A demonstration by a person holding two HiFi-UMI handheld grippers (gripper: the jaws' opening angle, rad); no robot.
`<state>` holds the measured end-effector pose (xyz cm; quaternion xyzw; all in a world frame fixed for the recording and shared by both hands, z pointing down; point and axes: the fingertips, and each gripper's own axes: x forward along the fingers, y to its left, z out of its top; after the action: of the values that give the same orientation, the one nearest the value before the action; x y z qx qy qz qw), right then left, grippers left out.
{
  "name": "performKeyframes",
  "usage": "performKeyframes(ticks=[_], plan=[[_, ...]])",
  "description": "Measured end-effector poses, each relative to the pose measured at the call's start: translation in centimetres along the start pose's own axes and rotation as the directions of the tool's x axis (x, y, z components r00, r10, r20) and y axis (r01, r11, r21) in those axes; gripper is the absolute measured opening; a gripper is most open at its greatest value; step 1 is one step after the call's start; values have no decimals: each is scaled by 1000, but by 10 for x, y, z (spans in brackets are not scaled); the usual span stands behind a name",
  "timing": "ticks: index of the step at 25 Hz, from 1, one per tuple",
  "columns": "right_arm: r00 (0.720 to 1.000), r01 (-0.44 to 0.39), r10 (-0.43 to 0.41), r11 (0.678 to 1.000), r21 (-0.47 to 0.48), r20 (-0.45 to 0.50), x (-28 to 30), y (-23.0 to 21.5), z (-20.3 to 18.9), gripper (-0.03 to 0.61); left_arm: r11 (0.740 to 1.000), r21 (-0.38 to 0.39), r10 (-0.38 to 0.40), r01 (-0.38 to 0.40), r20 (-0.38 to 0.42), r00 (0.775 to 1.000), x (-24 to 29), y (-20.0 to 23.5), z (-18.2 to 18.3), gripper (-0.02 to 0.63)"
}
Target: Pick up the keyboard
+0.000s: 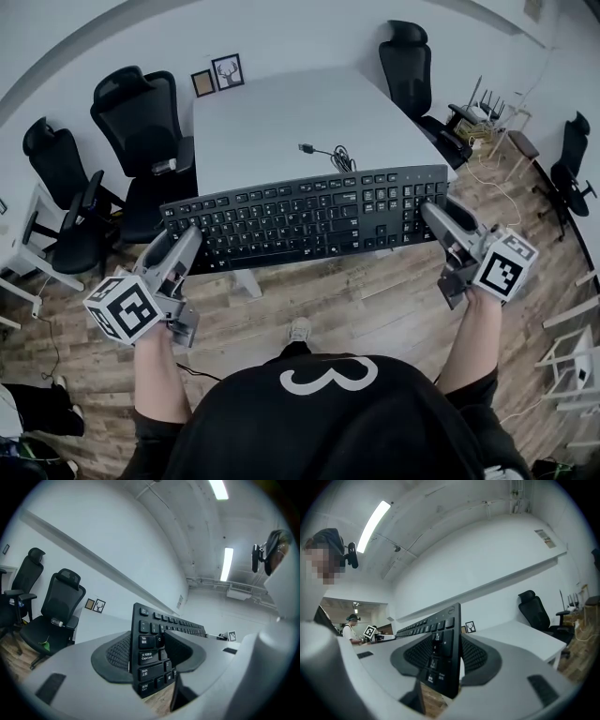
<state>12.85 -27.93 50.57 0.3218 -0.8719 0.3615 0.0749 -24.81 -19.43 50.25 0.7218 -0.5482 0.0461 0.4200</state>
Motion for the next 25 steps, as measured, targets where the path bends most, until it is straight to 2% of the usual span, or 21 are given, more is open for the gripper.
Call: performKeyframes(ticks=[25], plan=[[1000,20,-20,1000,2,13,-4,4,1,175,1000,-1,-30,30,-15,999,6,4,4,209]])
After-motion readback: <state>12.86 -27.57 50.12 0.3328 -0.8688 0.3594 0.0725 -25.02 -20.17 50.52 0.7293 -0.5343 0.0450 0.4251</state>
